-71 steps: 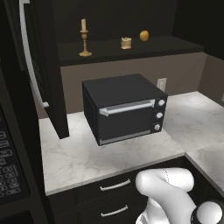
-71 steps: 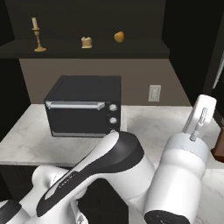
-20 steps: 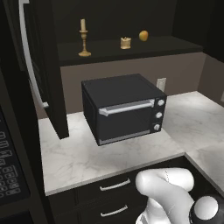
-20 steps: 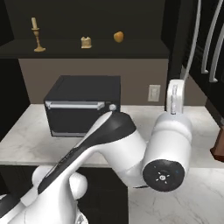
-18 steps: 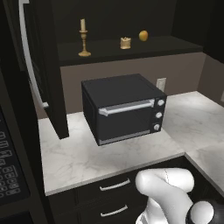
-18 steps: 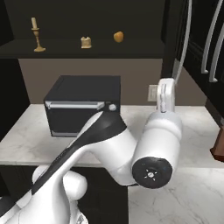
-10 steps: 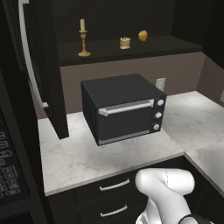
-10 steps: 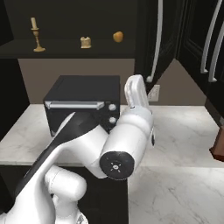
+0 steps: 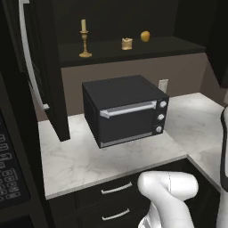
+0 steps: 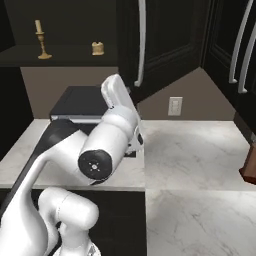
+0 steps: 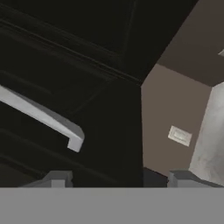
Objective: Pick the candle and candle from the dining table and place them in the open cabinet. Close the cabinet after placing the objects.
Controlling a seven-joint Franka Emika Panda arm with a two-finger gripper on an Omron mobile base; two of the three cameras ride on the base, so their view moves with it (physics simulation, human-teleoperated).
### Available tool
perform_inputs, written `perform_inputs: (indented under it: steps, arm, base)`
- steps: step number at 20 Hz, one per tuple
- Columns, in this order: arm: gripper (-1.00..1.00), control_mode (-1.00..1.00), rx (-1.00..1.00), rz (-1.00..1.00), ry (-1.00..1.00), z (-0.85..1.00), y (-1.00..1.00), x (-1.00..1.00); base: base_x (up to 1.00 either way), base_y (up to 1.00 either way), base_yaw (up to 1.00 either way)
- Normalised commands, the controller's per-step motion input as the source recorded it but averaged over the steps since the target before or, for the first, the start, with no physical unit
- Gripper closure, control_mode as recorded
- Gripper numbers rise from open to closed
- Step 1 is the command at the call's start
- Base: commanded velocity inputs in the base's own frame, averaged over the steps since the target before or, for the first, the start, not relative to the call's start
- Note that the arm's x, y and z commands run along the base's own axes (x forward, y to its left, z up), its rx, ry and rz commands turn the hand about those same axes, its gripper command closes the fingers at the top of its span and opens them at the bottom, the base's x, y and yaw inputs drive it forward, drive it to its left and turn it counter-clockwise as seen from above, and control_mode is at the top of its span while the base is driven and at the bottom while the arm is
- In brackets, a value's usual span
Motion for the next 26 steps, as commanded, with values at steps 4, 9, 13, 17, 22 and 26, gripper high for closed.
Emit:
perform_inputs:
  steps: [4,9,13,17,22,26]
  arm:
    - [-1.0,-1.0,-0.09,0.07,0.05,-0.12,0.86,1.0]
    - [-1.0,-1.0,-0.07,0.07,0.06,-0.19,0.69,1.0]
    - [-1.0,-1.0,-0.03,0.07,0.09,-0.17,0.46,1.0]
    - [-1.0,-1.0,-0.01,0.07,0.1,-0.06,0.3,1.0]
    - [-1.0,-1.0,0.0,0.05,0.2,0.0,0.1,1.0]
    - [-1.0,-1.0,0.0,0.06,0.22,0.0,0.01,1.0]
  base:
    - [0.0,0.0,0.0]
    - [0.0,0.0,0.0]
    - [0.0,0.0,0.0]
    - [0.0,0.0,0.0]
    - [0.0,0.0,0.0]
    - [0.0,0.0,0.0]
